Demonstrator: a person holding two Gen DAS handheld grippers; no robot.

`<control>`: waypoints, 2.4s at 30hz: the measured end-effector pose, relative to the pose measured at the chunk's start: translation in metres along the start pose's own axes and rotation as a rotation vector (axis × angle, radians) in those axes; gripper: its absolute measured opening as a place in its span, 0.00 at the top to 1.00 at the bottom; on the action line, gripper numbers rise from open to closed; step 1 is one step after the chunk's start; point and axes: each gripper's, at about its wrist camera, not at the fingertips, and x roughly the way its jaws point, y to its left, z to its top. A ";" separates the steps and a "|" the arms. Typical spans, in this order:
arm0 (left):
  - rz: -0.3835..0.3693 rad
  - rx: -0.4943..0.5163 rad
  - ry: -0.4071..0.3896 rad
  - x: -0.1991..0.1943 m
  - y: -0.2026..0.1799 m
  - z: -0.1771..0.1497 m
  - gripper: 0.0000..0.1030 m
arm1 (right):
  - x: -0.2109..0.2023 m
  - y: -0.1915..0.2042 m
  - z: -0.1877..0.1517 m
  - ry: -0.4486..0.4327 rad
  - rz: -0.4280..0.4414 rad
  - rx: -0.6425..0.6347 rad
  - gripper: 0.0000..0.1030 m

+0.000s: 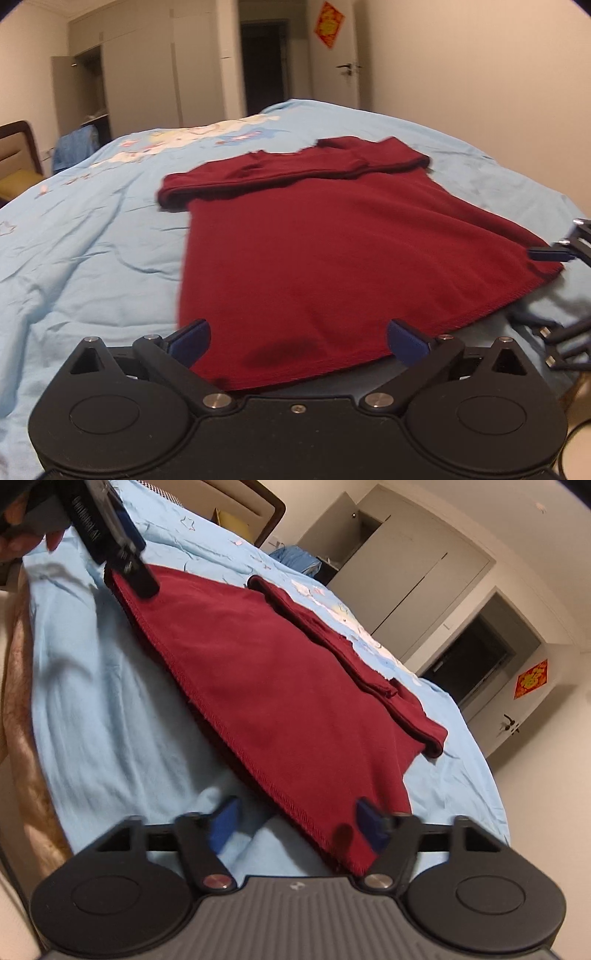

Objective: Fold small clothes
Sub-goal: 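Grasp the sweater hem with the right gripper while the left gripper grasps the hem too, then lift the held hem with both grippers and fold it over toward the collar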

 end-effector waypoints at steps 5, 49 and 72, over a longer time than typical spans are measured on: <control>-0.056 0.090 0.022 0.012 -0.031 -0.004 0.01 | 0.006 -0.004 0.009 -0.020 0.030 0.052 0.71; 0.285 0.338 -0.080 0.002 0.003 -0.017 0.95 | 0.006 -0.023 0.009 -0.002 0.088 0.262 0.58; 0.308 0.200 -0.365 -0.078 0.003 0.017 0.97 | -0.076 -0.035 0.017 -0.241 -0.302 0.205 0.95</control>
